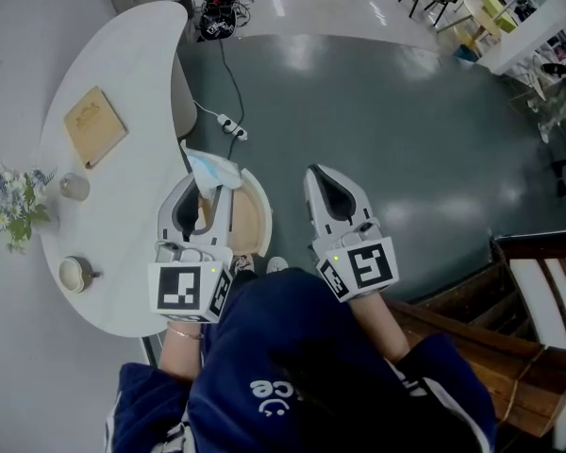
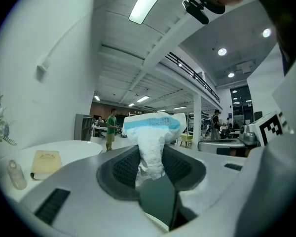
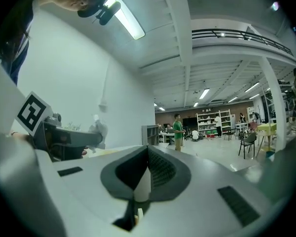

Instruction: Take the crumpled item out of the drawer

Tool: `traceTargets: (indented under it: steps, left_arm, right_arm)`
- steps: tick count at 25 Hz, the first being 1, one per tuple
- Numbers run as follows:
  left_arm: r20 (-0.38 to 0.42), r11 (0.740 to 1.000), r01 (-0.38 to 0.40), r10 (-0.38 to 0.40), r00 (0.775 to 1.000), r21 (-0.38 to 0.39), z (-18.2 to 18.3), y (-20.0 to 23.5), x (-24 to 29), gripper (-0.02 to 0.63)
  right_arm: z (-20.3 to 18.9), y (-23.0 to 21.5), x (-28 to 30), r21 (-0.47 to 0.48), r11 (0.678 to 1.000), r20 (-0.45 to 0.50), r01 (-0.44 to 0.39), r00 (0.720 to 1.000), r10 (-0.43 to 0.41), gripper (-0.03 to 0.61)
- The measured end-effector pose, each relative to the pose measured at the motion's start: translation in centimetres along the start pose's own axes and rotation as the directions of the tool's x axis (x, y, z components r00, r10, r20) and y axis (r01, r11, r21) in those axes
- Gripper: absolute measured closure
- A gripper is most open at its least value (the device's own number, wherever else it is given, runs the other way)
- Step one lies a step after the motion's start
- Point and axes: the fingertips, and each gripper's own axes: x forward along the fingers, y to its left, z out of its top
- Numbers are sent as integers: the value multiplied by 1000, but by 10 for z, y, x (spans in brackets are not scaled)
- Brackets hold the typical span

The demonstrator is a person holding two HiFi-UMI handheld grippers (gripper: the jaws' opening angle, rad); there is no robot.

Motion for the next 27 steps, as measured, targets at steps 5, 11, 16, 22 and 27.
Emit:
traceTargets:
  steps: [5, 11, 16, 22, 27]
  left_arm:
    - [-2, 1000, 9, -9, 1000, 1, 0, 2, 0, 476]
    - [-29, 1000, 9, -8, 1000, 15, -7, 2, 2, 476]
    - [-40, 1000, 18, -18, 999, 9, -14, 2, 3, 476]
    - [-44, 1000, 30, -30, 999, 5, -17, 1, 4, 476]
    - [-41, 999, 33, -32, 999, 12, -17, 0, 6, 476]
  right_arm:
    - [4, 1, 3, -15, 1000, 8, 7, 1000, -7, 571]
    - [-3, 11, 9, -44, 999, -23, -29, 999, 28, 572]
    - [-13, 20, 12, -88, 995, -53, -50, 998, 46, 572]
    - [-17, 21, 13, -93, 994, -63, -54, 997, 48, 572]
    - [-15, 19, 14, -92, 995, -59, -47, 997, 42, 572]
